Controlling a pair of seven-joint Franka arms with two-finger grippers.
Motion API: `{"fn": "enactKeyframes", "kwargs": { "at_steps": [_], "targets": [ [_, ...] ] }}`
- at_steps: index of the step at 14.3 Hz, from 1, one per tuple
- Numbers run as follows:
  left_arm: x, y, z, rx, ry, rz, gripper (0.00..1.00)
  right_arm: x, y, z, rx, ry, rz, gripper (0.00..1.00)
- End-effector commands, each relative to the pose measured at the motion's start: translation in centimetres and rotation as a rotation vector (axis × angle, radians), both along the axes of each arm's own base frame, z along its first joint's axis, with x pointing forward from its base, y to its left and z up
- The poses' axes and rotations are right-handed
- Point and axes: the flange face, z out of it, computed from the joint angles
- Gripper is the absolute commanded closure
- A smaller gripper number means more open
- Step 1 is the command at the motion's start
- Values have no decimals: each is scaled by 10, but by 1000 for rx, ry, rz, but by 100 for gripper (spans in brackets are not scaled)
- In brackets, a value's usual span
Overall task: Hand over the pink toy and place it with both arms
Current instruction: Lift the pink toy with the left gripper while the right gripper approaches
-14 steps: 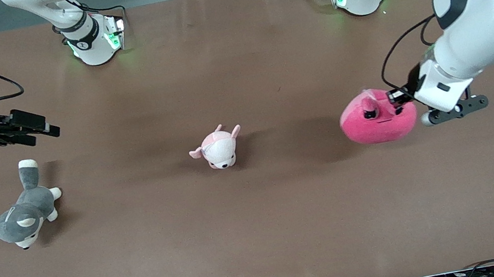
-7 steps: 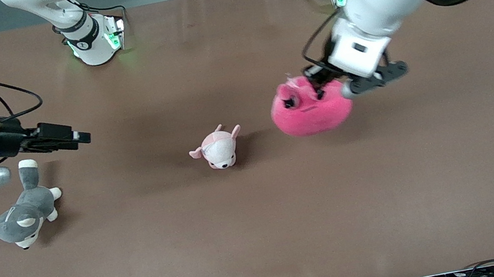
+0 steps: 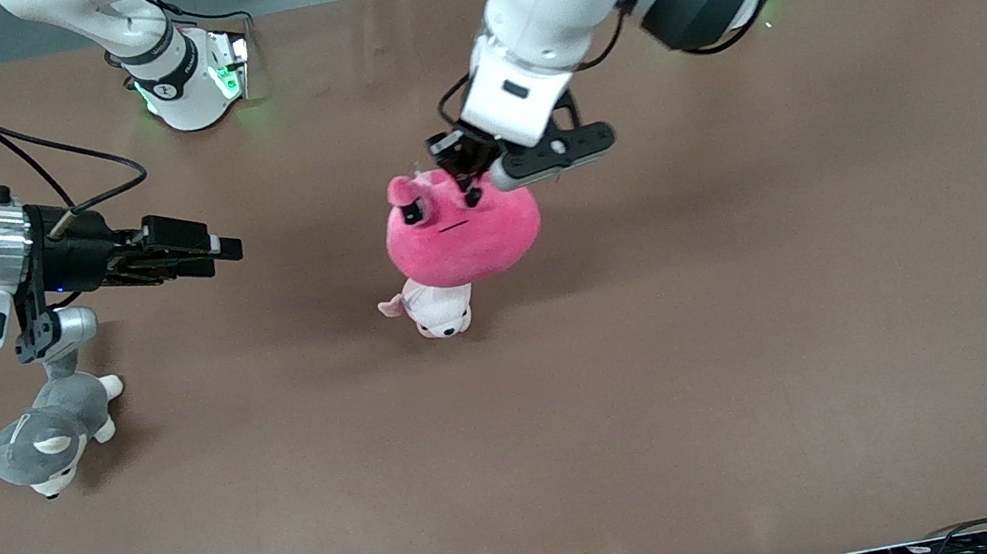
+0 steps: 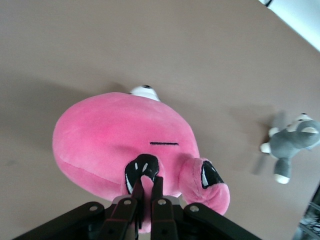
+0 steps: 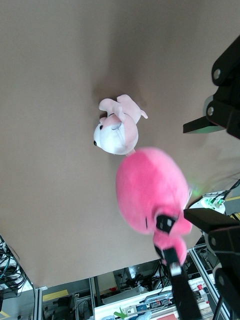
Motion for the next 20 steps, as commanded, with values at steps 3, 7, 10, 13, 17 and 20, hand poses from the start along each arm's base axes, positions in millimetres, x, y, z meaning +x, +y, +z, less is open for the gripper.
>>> {"fn": "enactKeyframes", "kwargs": {
  "at_steps": [3, 7, 10, 13, 17, 20],
  "targets": [
    [-18, -41, -1, -61, -27, -13, 100, -2, 38, -4, -9, 15, 23, 31],
    [-19, -43, -6, -57, -14, -2, 100, -3, 45, -16, -53, 25, 49, 31],
    [-19, -42, -4, -60, -18, -1, 100, -14, 58, -24, -98, 51, 101, 33],
    [-18, -42, -5, -59, -17, -1, 100, -21, 72, -27, -102, 76, 130, 37],
    [-19, -42, -6, -56, -15, 0, 100, -29, 94, -27, -98, 70, 160, 38],
    [-18, -42, -7, -54, -15, 0, 100, -31, 107, -34, -97, 82, 179, 38]
  ]
}}
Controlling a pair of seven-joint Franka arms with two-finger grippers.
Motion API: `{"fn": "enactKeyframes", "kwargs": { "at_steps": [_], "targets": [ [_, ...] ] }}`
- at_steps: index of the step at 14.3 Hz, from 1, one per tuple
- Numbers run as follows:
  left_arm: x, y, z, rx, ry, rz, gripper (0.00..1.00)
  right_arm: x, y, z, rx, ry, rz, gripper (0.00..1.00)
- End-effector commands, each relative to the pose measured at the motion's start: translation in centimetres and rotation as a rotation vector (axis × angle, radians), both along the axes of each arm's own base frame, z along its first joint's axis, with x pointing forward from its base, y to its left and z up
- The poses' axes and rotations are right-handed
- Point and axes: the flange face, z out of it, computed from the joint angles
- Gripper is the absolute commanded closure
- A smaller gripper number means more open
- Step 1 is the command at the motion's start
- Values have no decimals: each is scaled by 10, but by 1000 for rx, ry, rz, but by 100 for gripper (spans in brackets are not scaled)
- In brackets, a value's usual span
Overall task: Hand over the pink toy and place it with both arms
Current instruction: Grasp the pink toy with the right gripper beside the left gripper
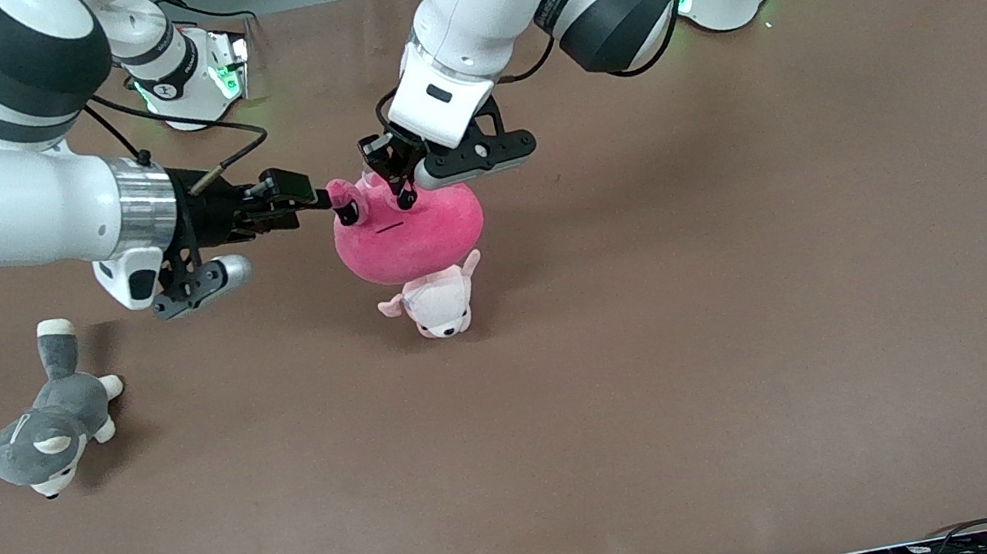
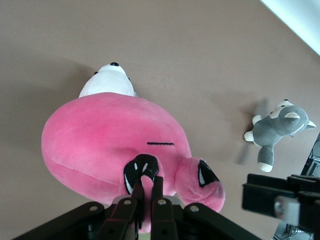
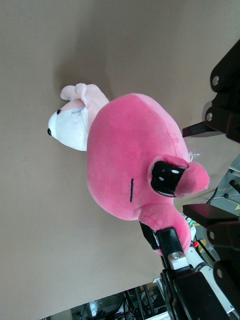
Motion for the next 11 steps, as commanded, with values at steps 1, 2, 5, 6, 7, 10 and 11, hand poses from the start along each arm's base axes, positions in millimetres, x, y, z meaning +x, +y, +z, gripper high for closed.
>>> {"fn": "enactKeyframes", "kwargs": {
  "at_steps": [1, 2, 5, 6, 7, 10, 11],
  "targets": [
    [3, -3, 5, -11, -2, 15, 100, -4, 18, -6, -6, 8, 14, 38],
    [3, -3, 5, -11, -2, 15, 100, -4, 22, -9, -7, 6, 16, 38],
    [3, -3, 5, -11, -2, 16, 100, -8, 34, -13, -7, 4, 32, 38],
    [3, -3, 5, -11, -2, 15, 100, -7, 35, -15, -8, 5, 35, 38],
    [2, -3, 4, -10, -1, 15, 100, -7, 35, -16, -9, 4, 38, 38],
    [3, -4, 0, 5, -10, 10, 100, -9, 40, -17, -16, -6, 54, 38],
    [2, -5, 0, 5, -11, 8, 100, -8, 40, -17, -16, -9, 51, 38]
  ]
}}
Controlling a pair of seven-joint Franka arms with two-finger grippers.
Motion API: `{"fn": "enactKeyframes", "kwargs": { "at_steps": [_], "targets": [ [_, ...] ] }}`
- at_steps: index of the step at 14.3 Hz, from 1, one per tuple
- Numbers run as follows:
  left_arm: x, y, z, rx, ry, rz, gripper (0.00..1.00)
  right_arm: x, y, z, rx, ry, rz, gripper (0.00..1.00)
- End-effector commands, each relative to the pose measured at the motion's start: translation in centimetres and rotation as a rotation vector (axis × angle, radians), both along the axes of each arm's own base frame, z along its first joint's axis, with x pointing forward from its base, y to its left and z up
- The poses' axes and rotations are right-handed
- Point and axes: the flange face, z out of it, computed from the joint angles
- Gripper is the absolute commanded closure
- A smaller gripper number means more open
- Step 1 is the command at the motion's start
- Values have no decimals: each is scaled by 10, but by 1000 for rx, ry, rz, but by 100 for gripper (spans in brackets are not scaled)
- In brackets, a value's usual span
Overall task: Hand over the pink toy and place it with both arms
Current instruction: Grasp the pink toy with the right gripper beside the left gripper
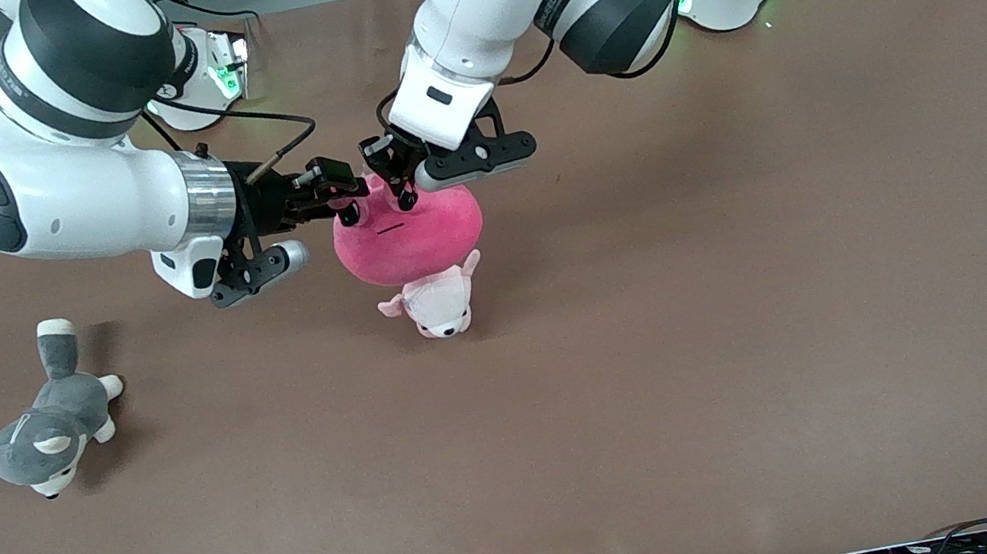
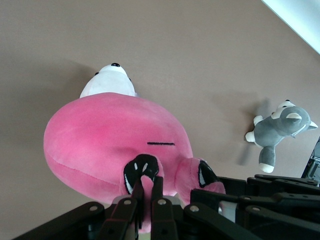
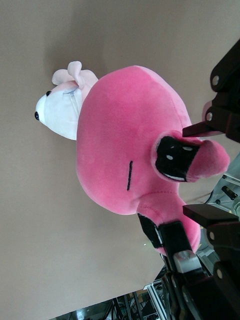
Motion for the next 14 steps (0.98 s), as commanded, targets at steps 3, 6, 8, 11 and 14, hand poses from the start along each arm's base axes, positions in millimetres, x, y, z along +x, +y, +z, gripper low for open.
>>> {"fn": "enactKeyframes", "kwargs": {
  "at_steps": [3, 6, 8, 11, 14],
  "targets": [
    [1, -4, 3, 0, -12, 8, 100, -3, 5, -6, -28, -14, 17, 38],
    [1, -4, 5, -3, -13, 9, 100, -3, 4, -7, -47, -22, 20, 37],
    [1, -3, 6, -3, -14, 10, 100, -2, 4, -9, -50, -20, 20, 37],
    [0, -4, 7, -5, -15, 9, 100, 0, 6, -12, -49, -27, 16, 38],
    [1, -3, 8, -5, -17, 10, 100, -1, 14, -16, -54, -41, 24, 59]
  ]
}}
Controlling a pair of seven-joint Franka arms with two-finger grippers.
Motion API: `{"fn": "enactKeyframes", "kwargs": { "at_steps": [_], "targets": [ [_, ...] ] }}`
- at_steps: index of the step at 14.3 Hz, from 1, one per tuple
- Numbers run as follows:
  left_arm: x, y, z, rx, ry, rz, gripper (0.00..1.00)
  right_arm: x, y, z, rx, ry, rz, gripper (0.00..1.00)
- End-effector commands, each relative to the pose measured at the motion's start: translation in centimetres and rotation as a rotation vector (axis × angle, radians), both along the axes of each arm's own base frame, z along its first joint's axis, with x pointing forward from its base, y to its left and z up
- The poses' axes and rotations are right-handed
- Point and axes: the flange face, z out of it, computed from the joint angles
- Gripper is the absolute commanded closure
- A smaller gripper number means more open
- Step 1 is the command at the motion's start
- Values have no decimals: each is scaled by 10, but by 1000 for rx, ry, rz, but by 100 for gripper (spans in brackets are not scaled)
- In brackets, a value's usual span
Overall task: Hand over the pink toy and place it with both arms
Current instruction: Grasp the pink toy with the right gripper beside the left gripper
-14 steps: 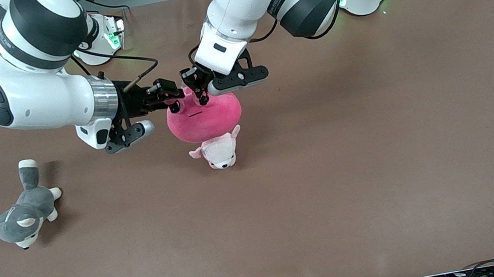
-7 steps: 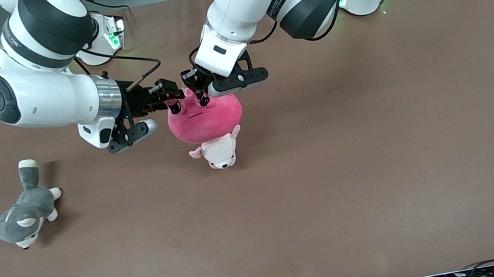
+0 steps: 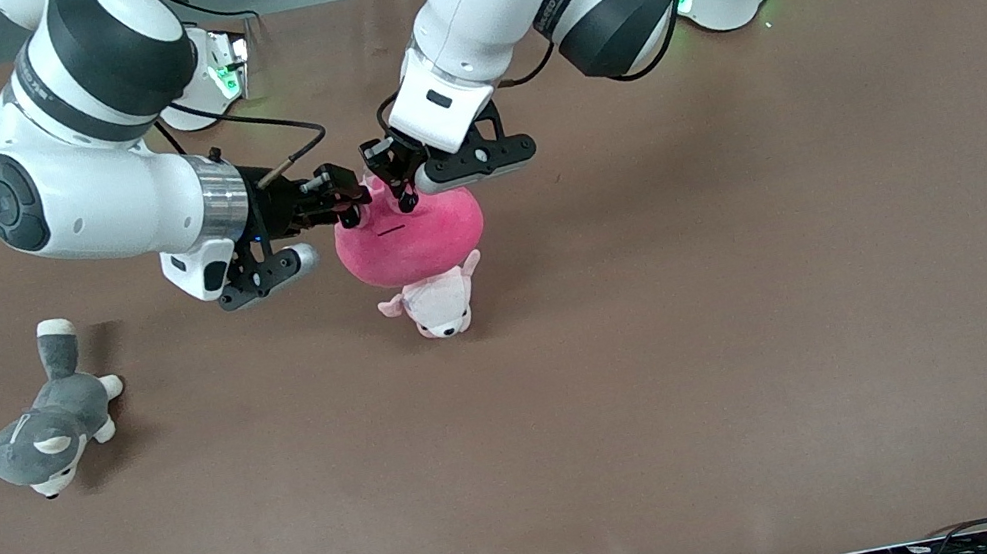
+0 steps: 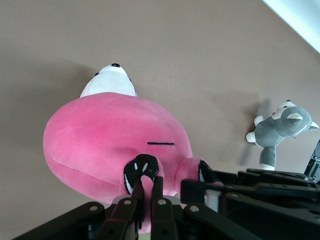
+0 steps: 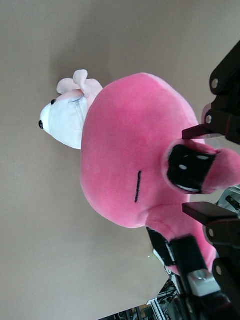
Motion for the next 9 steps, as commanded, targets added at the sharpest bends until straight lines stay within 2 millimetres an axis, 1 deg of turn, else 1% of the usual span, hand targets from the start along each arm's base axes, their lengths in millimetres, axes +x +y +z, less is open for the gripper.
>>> {"fn": "enactKeyframes", "kwargs": {
  "at_steps": [1, 2, 3, 4, 5, 6, 7, 8, 9],
  "targets": [
    [-1, -3, 9, -5, -16, 9, 100, -2, 5, -2, -13, -18, 13, 74],
    [0, -3, 9, -5, -16, 10, 100, -2, 6, -1, -11, -15, 15, 87],
    [-1, -3, 9, -5, -16, 9, 100, -4, 7, 1, -13, 5, 13, 88],
    [-1, -3, 9, -4, -17, 9, 100, -11, 11, 3, -21, 39, 24, 88],
    [0, -2, 9, -3, -16, 10, 100, -16, 14, 2, -38, 52, 40, 94],
    [0, -2, 9, -4, -17, 10, 97, -15, 13, 3, -44, 47, 36, 100],
    [2, 0, 10, -4, -22, 7, 81, -13, 11, 4, -66, 34, 38, 100],
    [6, 3, 10, -3, -27, 6, 53, -13, 9, 3, -87, 24, 39, 100],
    [5, 2, 10, 3, -38, -6, 16, -13, 9, 3, -90, 24, 41, 100]
  ]
}}
